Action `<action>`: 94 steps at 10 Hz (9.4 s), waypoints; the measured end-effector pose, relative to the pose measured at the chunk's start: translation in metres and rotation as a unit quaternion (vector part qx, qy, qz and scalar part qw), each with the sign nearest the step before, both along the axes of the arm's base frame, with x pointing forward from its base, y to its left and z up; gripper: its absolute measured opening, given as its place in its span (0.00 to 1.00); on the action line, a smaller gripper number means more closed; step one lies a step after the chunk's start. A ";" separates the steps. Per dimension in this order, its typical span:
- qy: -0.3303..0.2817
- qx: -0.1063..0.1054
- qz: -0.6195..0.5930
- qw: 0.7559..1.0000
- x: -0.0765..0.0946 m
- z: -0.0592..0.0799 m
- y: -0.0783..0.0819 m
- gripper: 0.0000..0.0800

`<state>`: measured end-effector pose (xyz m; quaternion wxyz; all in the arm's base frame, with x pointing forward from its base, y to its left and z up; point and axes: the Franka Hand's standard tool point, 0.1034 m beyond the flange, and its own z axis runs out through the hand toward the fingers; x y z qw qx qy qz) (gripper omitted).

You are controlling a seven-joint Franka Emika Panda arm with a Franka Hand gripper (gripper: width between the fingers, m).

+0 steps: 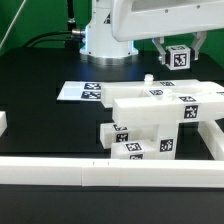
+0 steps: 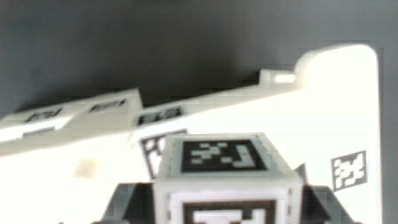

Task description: Assemble chair

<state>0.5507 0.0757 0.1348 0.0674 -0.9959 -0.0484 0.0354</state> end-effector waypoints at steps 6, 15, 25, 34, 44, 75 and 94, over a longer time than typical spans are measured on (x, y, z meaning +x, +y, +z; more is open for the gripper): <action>-0.017 -0.013 0.045 0.999 0.016 0.003 -0.006 0.34; -0.017 -0.032 0.154 0.987 0.070 0.003 -0.015 0.34; -0.029 -0.036 0.164 0.985 0.076 -0.012 -0.022 0.34; -0.032 -0.035 0.161 0.986 0.074 -0.007 -0.020 0.34; -0.028 -0.036 0.159 0.986 0.072 -0.019 -0.021 0.34; 0.026 -0.041 -0.463 0.885 0.075 -0.020 -0.017 0.36; -0.058 -0.019 0.203 0.977 0.070 -0.011 -0.031 0.81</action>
Offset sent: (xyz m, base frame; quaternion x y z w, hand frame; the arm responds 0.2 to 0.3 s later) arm 0.0000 0.0000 0.0000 0.0000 0.0000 0.0000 1.0000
